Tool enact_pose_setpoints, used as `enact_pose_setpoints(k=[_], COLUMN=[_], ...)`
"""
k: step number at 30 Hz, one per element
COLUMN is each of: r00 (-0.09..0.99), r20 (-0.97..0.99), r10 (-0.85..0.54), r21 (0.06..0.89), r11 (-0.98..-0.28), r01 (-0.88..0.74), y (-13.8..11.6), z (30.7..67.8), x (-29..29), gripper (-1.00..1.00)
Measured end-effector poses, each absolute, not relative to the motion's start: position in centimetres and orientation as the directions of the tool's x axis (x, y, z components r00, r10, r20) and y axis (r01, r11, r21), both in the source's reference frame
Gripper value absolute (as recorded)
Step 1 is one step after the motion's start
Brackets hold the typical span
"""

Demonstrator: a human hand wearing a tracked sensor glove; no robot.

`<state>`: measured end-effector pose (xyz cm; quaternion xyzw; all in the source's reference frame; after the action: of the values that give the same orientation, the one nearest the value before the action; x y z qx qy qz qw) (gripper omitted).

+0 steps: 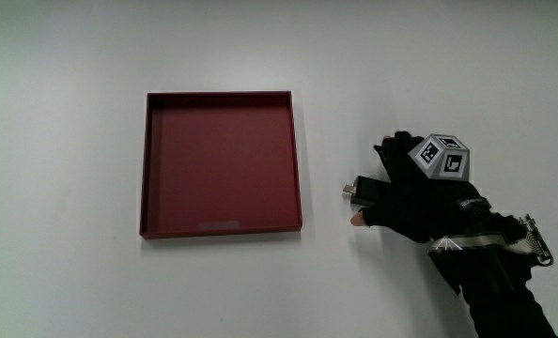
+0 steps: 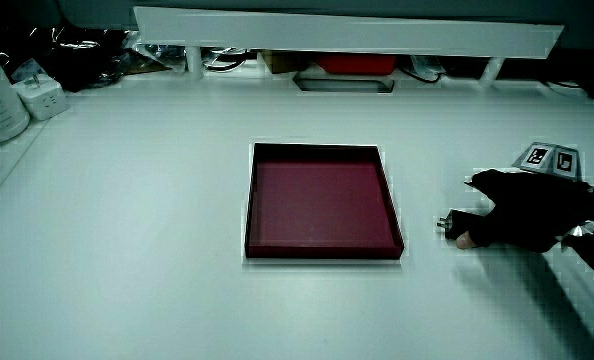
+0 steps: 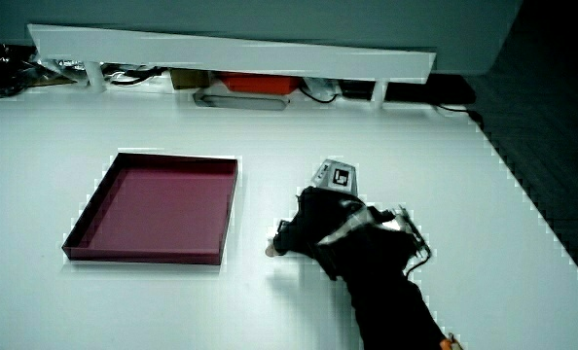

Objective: Pick charger from desk

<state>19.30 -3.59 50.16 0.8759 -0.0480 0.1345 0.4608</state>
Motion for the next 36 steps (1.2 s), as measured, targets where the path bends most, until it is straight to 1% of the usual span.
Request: enact_pose_setpoints(k=[1,2,3,6,7,12,14,18,19,24,30,32,34,36], r00=[0.951,0.955,0.959,0.958,0.955,0.96,0.953,0.957,0.958,0.965,0.965,0.964,0.965,0.965], r20=[0.307,0.291,0.278,0.28,0.291,0.275,0.299,0.29,0.288,0.263,0.26,0.265,0.259,0.259], r10=[0.043,0.049,0.059,0.056,0.061,0.051,0.043,0.023,0.011,-0.014,-0.024,-0.029,-0.036,-0.036], r21=[0.795,0.798,0.81,0.806,0.814,0.808,0.795,0.767,0.746,0.692,0.694,0.703,0.684,0.688], r11=[-0.561,-0.564,-0.551,-0.556,-0.539,-0.554,-0.563,-0.603,-0.629,-0.694,-0.69,-0.679,-0.699,-0.694], r01=[-0.231,-0.214,-0.201,-0.203,-0.214,-0.202,-0.224,-0.218,-0.217,-0.199,-0.204,-0.214,-0.21,-0.211], y=[-3.6,-3.6,-3.5,-3.5,-3.5,-3.3,-3.3,-3.1,-3.1,-3.0,-2.9,-2.9,-2.8,-2.8], z=[50.1,50.4,51.0,51.1,51.4,51.8,51.3,51.3,51.2,50.8,50.8,50.7,50.6,51.1], x=[19.2,19.3,19.5,19.4,19.5,19.4,19.1,18.9,18.8,18.5,18.1,17.9,17.8,18.0], gripper=[0.0,0.0,0.0,0.0,0.0,0.0,0.07,0.21,0.25,0.43,0.64,0.71,0.79,0.86])
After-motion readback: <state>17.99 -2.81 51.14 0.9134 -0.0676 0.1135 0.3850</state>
